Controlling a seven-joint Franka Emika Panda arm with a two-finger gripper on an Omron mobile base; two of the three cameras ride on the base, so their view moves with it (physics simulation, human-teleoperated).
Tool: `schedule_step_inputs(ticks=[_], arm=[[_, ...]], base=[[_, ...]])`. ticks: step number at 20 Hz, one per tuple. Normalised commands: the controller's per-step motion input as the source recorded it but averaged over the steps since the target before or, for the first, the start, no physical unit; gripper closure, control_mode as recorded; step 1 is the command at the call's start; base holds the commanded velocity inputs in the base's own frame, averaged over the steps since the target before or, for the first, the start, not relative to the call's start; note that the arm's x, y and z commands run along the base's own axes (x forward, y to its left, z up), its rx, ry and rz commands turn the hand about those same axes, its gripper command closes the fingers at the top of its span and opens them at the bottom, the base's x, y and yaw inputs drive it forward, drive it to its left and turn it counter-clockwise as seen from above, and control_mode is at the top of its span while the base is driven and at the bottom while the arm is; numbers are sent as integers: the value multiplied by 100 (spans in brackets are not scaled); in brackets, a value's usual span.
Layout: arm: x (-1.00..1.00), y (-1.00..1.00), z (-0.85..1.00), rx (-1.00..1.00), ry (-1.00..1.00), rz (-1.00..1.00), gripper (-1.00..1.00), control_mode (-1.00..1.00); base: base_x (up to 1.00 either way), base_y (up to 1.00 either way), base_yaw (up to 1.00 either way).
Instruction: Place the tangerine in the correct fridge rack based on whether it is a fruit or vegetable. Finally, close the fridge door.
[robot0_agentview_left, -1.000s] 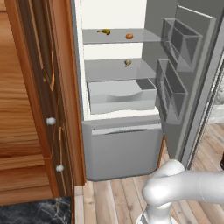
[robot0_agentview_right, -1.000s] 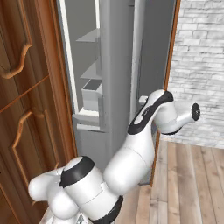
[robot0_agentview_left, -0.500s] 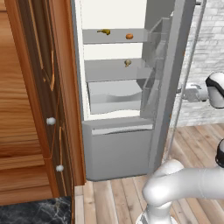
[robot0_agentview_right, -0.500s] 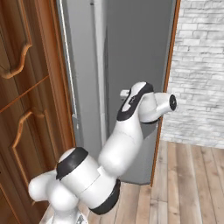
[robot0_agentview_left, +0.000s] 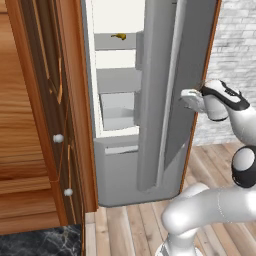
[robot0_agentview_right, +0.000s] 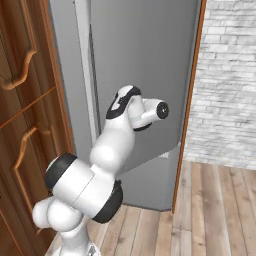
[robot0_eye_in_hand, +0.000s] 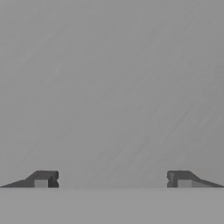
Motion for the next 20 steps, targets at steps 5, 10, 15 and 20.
schedule_step_inputs(ticks=[5, 10, 15, 20], arm=[[49, 31, 49, 0, 0, -28, -100, -100], [55, 17, 72, 0, 0, -28, -100, -100], [66, 16, 63, 0, 0, -29, -100, -100], [67, 16, 46, 0, 0, -32, -100, -100]], base=[[0, 0, 0], [0, 0, 0], [0, 0, 0], [0, 0, 0]])
